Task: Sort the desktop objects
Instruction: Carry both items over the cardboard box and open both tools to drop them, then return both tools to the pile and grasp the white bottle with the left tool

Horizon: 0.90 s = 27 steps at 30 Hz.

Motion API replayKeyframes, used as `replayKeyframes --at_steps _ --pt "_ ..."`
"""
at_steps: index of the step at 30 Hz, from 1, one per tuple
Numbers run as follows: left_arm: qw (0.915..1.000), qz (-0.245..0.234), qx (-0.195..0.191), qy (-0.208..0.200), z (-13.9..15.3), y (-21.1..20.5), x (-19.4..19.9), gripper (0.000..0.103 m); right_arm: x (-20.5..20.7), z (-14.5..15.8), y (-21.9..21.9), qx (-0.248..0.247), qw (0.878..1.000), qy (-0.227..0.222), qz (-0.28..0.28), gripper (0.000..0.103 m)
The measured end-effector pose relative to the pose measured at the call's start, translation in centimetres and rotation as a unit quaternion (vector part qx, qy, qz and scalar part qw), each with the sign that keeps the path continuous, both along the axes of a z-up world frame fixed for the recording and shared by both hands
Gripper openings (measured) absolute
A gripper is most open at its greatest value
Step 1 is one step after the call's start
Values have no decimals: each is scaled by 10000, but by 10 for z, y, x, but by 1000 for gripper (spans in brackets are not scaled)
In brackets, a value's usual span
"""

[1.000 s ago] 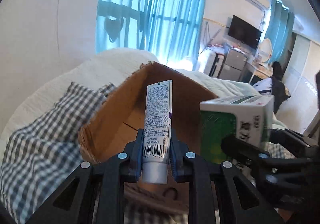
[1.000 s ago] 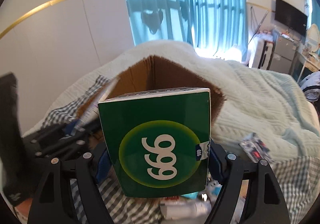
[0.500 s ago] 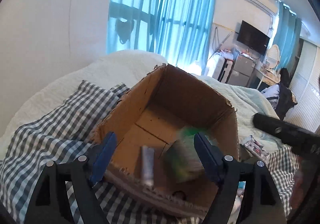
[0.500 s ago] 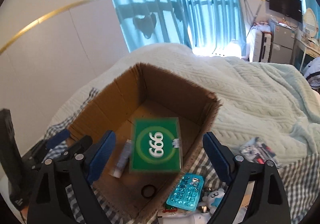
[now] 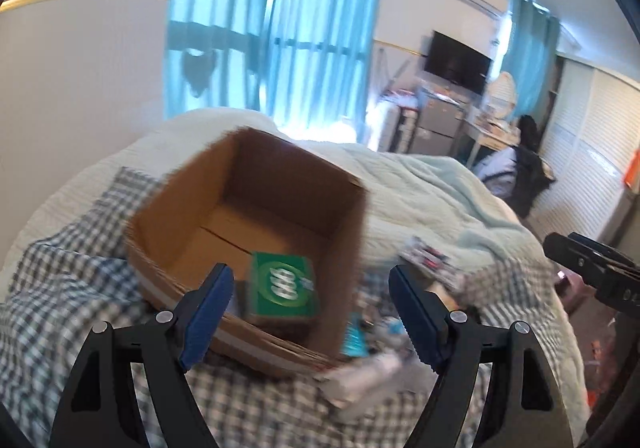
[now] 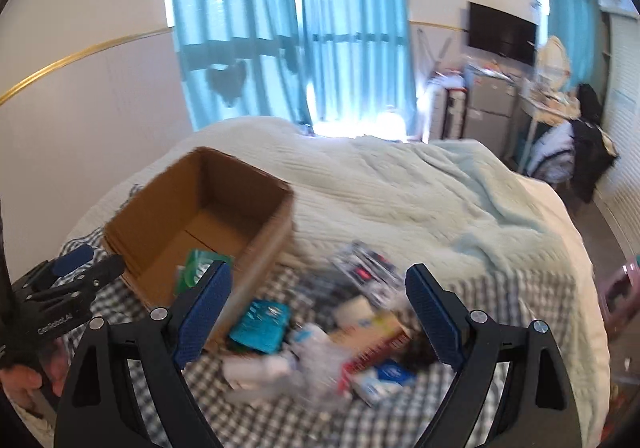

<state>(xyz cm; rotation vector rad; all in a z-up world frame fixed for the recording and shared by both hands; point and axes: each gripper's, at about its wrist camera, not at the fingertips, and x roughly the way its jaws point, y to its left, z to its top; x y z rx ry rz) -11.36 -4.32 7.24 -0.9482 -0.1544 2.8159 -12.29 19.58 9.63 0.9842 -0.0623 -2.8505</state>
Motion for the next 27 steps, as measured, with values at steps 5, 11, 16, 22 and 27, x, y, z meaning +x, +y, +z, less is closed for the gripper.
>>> replayKeyframes --at_steps 5,11,16,22,27 --pt "9988 -392 -182 -226 -27 44 17 83 27 -26 34 81 9992 -111 -365 89" --pt "9927 -749 -507 -797 -92 78 25 83 47 -82 48 -158 9976 -418 -535 89" --pt "9861 -1064 -848 -952 -134 96 31 77 56 -130 46 -339 9957 -607 -617 89" --pt "9775 -1231 -985 -1400 -173 102 24 54 53 -166 39 -404 9922 -1042 -551 89" --pt "9765 -1259 -1151 -1321 -182 113 13 51 54 -167 37 -440 9917 -1064 -577 89"
